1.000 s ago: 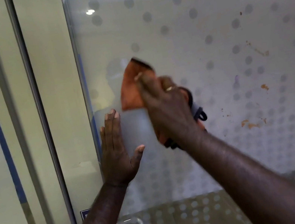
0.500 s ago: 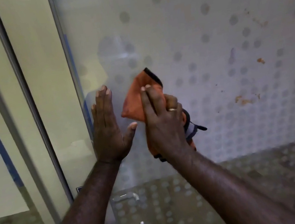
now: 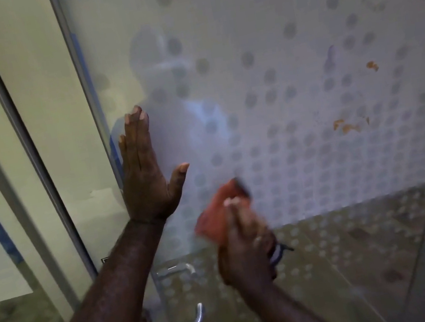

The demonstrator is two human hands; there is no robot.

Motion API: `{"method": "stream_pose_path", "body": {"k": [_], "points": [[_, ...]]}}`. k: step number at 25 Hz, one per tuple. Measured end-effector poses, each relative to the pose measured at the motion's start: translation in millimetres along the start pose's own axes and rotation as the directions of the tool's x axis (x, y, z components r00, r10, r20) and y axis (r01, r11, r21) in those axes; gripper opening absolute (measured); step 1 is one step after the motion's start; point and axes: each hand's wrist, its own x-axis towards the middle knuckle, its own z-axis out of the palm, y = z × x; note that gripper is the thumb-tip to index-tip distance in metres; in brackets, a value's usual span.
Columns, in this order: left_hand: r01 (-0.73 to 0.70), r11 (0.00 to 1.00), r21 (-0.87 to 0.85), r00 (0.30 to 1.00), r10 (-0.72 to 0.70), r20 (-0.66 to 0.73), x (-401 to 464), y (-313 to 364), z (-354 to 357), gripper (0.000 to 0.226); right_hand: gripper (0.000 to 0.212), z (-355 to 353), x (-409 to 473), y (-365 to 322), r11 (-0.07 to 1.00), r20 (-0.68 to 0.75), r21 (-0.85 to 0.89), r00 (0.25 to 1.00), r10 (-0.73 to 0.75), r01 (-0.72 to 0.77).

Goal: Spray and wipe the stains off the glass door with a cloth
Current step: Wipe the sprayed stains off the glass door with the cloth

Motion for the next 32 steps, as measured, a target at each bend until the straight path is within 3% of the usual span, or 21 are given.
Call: {"method": "stream_pose_path", "body": {"k": [2, 4, 6, 9, 12, 15, 18, 21, 23, 24, 27, 30, 32], "points": [[-0.015, 1.0, 0.003, 1.0, 0.015, 0.008, 0, -1, -1, 0.086, 0.057, 11, -27, -18, 0.92, 0.095, 0.01, 0.915, -0.392, 0.393], [-0.04, 0.999, 0.015, 0.999, 0.04, 0.017, 0, -2, -1, 0.086, 0.058, 11, -12, -16, 0.878, 0.066, 0.037, 0.876, -0.478, 0.477], [-0.041, 0.999, 0.017, 0.999, 0.041, 0.008, -1, -4, 0, 0.086, 0.071, 1, 23, 5, 0.939, -0.026, 0.03, 0.939, -0.342, 0.343], [-0.026, 0.999, 0.031, 1.0, 0.026, -0.009, -2, -6, 3, 0.087, 0.081, -28, 71, 75, 0.999, -0.119, 0.034, 0.993, 0.006, -0.002], [-0.014, 0.998, 0.053, 1.0, 0.015, -0.017, -3, -5, 5, 0.087, 0.091, -50, 75, 133, 0.953, -0.141, 0.107, 0.945, 0.296, -0.283], [-0.01, 1.0, 0.018, 1.0, 0.01, -0.005, -5, 9, 14, 0.087, 0.094, -38, 39, 129, 0.861, -0.094, 0.143, 0.86, 0.502, -0.488], [-0.019, 1.0, -0.003, 1.0, 0.019, 0.016, -9, 33, 32, 0.087, 0.096, -26, 20, 90, 0.889, -0.015, 0.05, 0.89, 0.457, -0.455], [-0.028, 0.999, -0.016, 0.999, 0.029, 0.019, -7, 56, 50, 0.087, 0.089, -36, 50, 82, 0.992, -0.022, 0.047, 0.992, 0.121, -0.12], [-0.036, 0.999, -0.032, 0.999, 0.036, 0.0, 0, 67, 61, 0.086, 0.07, -56, 94, 110, 0.993, -0.059, -0.031, 0.992, -0.114, 0.112], [-0.037, 0.999, -0.031, 0.999, 0.036, -0.014, 4, 72, 65, 0.086, 0.066, -68, 117, 129, 0.99, -0.09, -0.072, 0.988, -0.129, 0.123], [-0.038, 0.999, -0.019, 0.998, 0.037, -0.043, 17, 82, 77, 0.086, 0.078, -104, 167, 199, 0.987, -0.19, -0.066, 0.973, 0.129, -0.144], [-0.037, 0.999, -0.004, 0.998, 0.037, -0.057, 27, 90, 85, 0.085, 0.086, -108, 157, 230, 0.904, -0.249, 0.065, 0.87, 0.425, -0.423], [-0.046, 0.999, 0.012, 0.997, 0.047, -0.062, 30, 93, 90, 0.084, 0.084, -93, 129, 211, 0.884, -0.251, 0.097, 0.848, 0.466, -0.457]]}}
